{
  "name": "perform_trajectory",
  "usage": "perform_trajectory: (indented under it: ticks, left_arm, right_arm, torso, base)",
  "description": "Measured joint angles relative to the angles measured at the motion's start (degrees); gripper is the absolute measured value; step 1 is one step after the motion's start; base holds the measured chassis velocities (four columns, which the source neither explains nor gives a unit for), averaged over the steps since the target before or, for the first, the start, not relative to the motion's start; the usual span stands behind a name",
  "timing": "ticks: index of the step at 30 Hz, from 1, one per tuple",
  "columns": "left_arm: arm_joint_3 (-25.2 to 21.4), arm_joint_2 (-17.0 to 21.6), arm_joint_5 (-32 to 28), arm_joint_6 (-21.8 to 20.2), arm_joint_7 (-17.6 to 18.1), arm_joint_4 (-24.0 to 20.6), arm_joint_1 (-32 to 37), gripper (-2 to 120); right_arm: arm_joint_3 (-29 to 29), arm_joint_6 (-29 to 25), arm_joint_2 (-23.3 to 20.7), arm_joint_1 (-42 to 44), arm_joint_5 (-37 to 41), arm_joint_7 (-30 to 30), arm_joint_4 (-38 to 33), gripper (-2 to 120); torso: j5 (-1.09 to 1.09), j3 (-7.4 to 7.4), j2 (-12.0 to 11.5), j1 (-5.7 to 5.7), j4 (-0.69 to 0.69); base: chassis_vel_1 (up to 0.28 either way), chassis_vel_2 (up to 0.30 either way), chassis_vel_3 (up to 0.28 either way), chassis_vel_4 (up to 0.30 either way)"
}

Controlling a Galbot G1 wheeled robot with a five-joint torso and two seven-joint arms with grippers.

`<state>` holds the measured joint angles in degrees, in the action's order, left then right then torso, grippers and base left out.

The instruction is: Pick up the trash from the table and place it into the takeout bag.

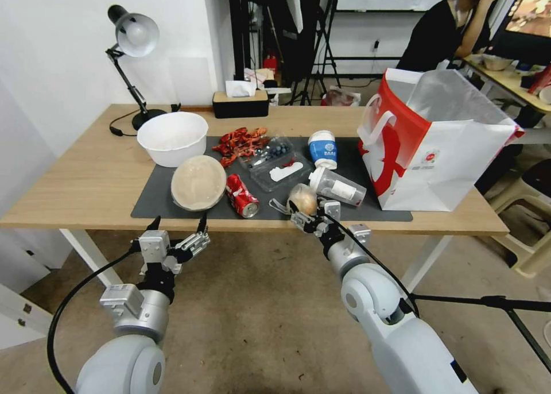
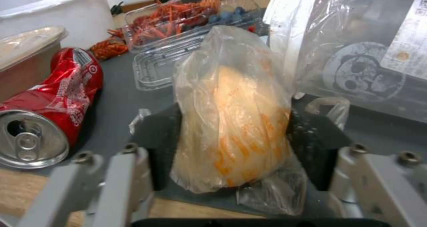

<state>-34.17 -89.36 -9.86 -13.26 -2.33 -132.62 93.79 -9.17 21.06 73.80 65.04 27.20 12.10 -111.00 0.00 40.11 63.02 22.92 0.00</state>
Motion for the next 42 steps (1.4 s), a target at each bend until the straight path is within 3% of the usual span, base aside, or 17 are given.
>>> perform_trajectory:
  ticks: [4,7,11,17,23,26,27,30,32,33,36,38,40,42]
  left_arm:
    - [0.02,0.08,0.0,0.02,-0.04,0.08,-0.03,100]
    - [0.06,0.19,0.0,0.08,-0.08,0.23,-0.11,100]
    - [0.1,0.21,0.0,0.19,-0.11,0.27,-0.12,100]
    - [0.09,0.27,0.0,0.56,-0.13,0.4,-0.04,100]
    - [-0.04,0.34,0.0,0.73,-0.14,0.41,-0.05,100]
    - [-0.09,0.36,0.05,0.93,-0.13,0.44,0.01,100]
    - [-0.09,0.36,0.05,0.93,-0.13,0.44,0.01,100]
    - [-0.06,0.33,0.22,1.08,-0.14,0.44,0.06,100]
    - [-0.04,0.31,0.24,1.1,-0.15,0.44,0.05,100]
    - [0.01,0.31,0.33,1.19,-0.19,0.44,0.08,100]
    - [0.1,0.26,0.36,1.31,-0.21,0.43,0.07,100]
    - [0.44,0.19,0.51,1.53,-0.34,0.43,0.08,100]
    - [0.53,0.17,0.55,1.58,-0.37,0.43,0.1,100]
    - [0.75,0.14,0.66,1.74,-0.45,0.44,0.12,100]
  right_arm:
    - [-0.09,0.07,0.0,0.16,0.07,0.2,-0.13,45]
    - [-0.35,-0.1,0.05,0.38,0.37,0.18,-0.51,28]
    - [-0.51,-0.56,0.0,0.54,0.67,-0.18,-0.95,20]
    - [-2.06,-5.93,-0.72,1.57,2.11,-5.68,-3.34,3]
    - [-5.02,-9.45,-1.79,1.82,4.82,-10.73,-6.46,3]
    - [-12.57,-12.45,-3.82,-0.88,11.58,-13.58,-11.37,3]
    - [-12.57,-12.45,-3.82,-0.88,11.58,-13.58,-11.37,3]
    - [-18.09,-12.16,-6.37,-5.35,15.51,-9.1,-13.72,3]
    - [-18.73,-11.79,-6.74,-5.96,15.7,-8.03,-13.75,3]
    - [-21.2,-9.73,-8.21,-8.46,16.05,-3.47,-13.27,3]
    - [-22.4,-8.07,-9.23,-9.95,16.28,-0.13,-12.36,3]
    - [-24.86,-4.39,-11.72,-13.72,18.52,8.15,-8.78,3]
    - [-25.49,-3.13,-12.26,-14.64,20.26,10.27,-7.95,3]
    - [-26.1,1.61,-13.03,-16.46,23.32,15.19,-6.73,3]
  torso:
    - [0.0,0.0,0.0,0.0,0.0]
    - [0.0,0.0,0.0,0.0,0.0]
    - [0.01,0.0,0.0,0.0,0.0]
    - [0.0,0.0,0.0,0.0,0.0]
    - [0.0,0.0,0.0,0.0,0.0]
    - [0.0,0.0,0.0,0.0,0.0]
    - [0.0,0.0,0.0,0.0,0.0]
    - [0.01,0.0,0.0,0.0,0.0]
    - [0.0,0.0,0.0,0.0,0.01]
    - [0.01,0.0,0.0,0.0,0.0]
    - [-0.01,0.0,0.0,0.0,0.0]
    - [0.02,0.0,0.0,0.01,0.0]
    - [0.02,0.0,0.0,0.0,0.0]
    - [0.01,0.0,0.0,0.0,0.0]
  base:
    - [0.0,0.0,0.0,0.0]
    - [0.0,0.0,0.0,0.0]
    - [0.0,0.0,0.0,0.0]
    - [0.0,0.0,0.0,0.0]
    - [0.0,0.0,0.0,0.0]
    - [0.0,0.0,0.0,0.0]
    - [0.0,0.0,0.0,0.0]
    - [0.0,0.0,0.0,0.0]
    - [0.0,0.0,0.0,0.0]
    - [0.0,0.0,0.0,0.0]
    - [0.0,0.0,0.0,0.0]
    - [0.0,0.0,0.0,0.0]
    - [0.0,0.0,0.0,0.0]
    - [0.0,0.0,0.0,0.0]
